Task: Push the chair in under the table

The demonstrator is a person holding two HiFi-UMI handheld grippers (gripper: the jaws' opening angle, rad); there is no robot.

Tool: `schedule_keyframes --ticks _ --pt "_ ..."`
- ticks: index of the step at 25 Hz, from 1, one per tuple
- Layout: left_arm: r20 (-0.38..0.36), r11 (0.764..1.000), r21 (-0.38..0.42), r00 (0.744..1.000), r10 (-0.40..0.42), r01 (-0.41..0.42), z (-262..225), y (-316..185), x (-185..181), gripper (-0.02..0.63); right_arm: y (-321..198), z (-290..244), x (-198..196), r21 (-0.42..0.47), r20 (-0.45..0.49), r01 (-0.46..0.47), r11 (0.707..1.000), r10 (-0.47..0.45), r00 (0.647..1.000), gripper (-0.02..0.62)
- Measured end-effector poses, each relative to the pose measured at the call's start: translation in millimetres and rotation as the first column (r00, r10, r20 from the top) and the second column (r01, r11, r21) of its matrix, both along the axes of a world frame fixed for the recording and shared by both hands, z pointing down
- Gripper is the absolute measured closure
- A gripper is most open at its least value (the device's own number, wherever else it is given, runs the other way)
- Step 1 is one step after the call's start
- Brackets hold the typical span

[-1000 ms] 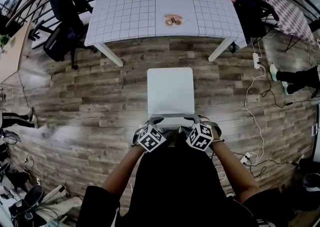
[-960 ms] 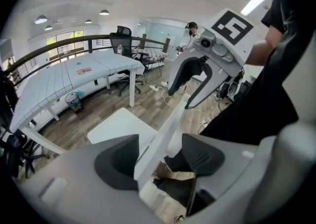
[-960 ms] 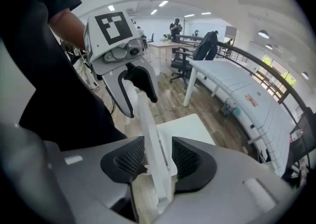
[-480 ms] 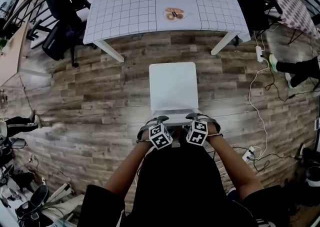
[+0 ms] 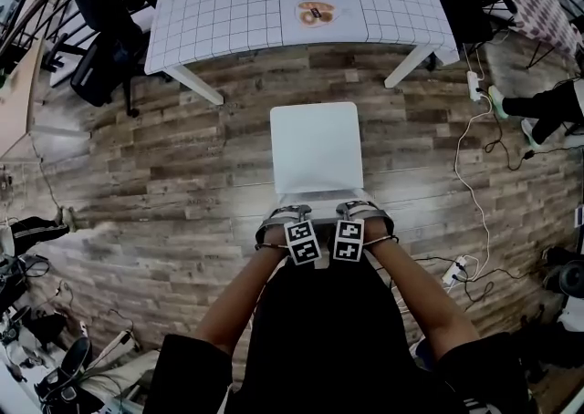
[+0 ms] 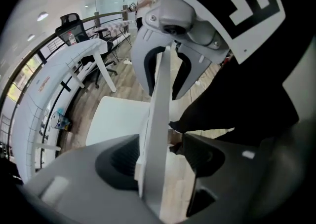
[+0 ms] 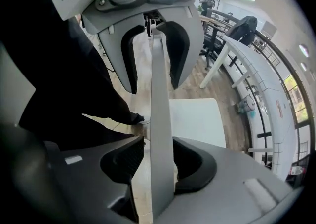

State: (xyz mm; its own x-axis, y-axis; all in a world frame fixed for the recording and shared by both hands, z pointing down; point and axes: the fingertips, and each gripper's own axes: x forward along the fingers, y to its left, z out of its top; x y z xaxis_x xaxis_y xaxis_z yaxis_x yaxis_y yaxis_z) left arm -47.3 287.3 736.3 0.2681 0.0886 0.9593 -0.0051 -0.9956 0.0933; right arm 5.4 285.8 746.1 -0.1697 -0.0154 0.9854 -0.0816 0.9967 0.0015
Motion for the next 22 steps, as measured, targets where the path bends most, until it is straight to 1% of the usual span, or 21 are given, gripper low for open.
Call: schedule_keyframes --ticks 4,7,9,14,16,18,20,21,22 --pt "0.025 1.000 -0.002 0.999 0.024 -0.024 10 2 3 0.334 -3 10 -1 0.009 -0.010 -0.013 1.000 0.013 1.000 0.416" --pt "0.072 0.998 0.014 0.996 0.057 -0.058 17 3 0 0.336 -5 16 1 0.008 -0.053 -0.016 1.000 0.016 0.998 0.431" --pt "0.096 0.998 0.017 0.993 0.064 -0.066 21 3 -2 0.339 -5 19 2 0.002 -0.075 -0.019 1.000 0.019 0.997 0.434" --pt "0.073 0.998 0.033 0.996 0.049 -0.052 20 -1 2 0.353 -8 18 -4 0.008 -0.058 -0.006 1.000 0.007 0.998 0.434" --pt "0.088 0.997 0.047 0.994 0.064 -0.069 22 -2 0 0.375 -7 21 -5 0.011 -0.075 0.022 1.000 -0.021 0.997 0.434" --pt "0.122 0.992 0.075 0.989 0.088 -0.097 26 -2 -2 0.387 -7 25 -3 0.030 -0.081 0.050 0.998 -0.048 0.996 0.438" --pt "0.148 0.984 0.135 0.984 0.096 -0.117 30 -6 -3 0.406 -8 25 -4 0.052 -0.064 0.060 0.997 -0.057 0.996 0.440" --pt "0.153 0.977 0.175 0.984 0.091 -0.118 30 -11 -4 0.440 -9 25 -4 0.057 -0.059 0.065 0.996 -0.061 0.996 0.442" --pt "0.157 0.970 0.212 0.984 0.085 -0.117 31 -15 -4 0.495 -9 25 -4 0.060 -0.057 0.068 0.996 -0.064 0.996 0.445"
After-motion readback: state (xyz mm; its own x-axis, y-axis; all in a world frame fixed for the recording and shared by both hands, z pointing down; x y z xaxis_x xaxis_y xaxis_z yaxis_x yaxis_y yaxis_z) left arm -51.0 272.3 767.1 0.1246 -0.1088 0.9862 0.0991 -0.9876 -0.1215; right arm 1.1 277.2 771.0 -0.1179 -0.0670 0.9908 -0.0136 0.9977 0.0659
